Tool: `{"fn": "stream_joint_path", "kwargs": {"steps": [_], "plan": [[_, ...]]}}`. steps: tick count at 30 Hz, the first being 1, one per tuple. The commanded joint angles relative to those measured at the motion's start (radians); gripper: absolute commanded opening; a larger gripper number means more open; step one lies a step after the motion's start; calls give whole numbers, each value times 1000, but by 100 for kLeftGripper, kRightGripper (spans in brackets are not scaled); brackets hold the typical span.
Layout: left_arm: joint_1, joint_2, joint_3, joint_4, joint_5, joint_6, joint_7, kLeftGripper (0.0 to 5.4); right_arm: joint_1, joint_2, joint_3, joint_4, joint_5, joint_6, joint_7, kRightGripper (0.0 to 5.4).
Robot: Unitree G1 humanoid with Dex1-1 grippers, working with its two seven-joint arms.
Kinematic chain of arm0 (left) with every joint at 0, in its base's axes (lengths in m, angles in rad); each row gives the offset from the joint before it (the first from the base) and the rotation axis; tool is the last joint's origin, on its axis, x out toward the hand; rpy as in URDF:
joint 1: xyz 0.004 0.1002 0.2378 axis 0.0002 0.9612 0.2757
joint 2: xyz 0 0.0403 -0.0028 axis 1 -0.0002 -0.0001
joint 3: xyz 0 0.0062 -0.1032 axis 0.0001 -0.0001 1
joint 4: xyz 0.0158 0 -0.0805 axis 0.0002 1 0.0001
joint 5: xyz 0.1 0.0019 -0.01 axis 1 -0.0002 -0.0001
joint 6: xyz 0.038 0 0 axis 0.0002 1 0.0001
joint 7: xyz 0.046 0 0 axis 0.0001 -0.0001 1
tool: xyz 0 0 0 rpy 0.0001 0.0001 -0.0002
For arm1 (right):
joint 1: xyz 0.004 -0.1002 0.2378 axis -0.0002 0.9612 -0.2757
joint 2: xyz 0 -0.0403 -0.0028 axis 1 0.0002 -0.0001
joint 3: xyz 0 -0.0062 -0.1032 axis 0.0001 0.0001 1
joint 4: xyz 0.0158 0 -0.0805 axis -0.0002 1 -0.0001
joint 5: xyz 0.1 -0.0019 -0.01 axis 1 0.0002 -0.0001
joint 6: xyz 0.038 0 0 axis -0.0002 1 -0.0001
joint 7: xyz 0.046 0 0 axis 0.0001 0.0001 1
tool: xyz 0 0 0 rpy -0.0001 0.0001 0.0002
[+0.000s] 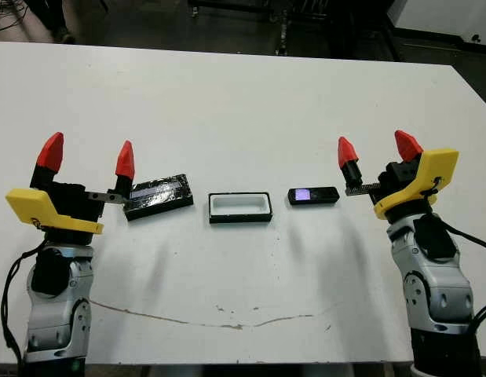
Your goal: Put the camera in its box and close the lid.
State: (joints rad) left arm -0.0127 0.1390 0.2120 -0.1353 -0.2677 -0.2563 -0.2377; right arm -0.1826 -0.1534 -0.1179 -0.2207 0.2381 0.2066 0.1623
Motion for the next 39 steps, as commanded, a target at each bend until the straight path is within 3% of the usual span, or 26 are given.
{"fn": "stream_joint_path", "kwargs": {"steps": [1,12,18,22,28,31,35,39], "plan": [[-1,-2,-5,4,-19,14,-6,540,3,-8,-4,3,-1,10,3,538],[2,-11,-14,11,-12,-2,3,540,-13,-37,-10,14,18,12,56,538],[6,-14,-16,15,-3,-9,6,540,-136,-224,-52,108,98,-20,330,538],[6,-14,-13,23,-3,-16,5,540,-274,-354,-56,229,122,2,499,538],[8,-17,-10,25,-2,-14,13,540,-493,-458,31,573,41,-82,724,538],[8,-19,-10,26,-5,-18,12,540,-582,-471,90,732,-28,-144,799,538],[10,-18,-11,23,-6,-16,10,540,-695,-476,170,945,-132,-287,901,538],[12,-21,-12,17,2,-4,24,540,-784,-455,219,1115,-193,-344,977,538]]}}
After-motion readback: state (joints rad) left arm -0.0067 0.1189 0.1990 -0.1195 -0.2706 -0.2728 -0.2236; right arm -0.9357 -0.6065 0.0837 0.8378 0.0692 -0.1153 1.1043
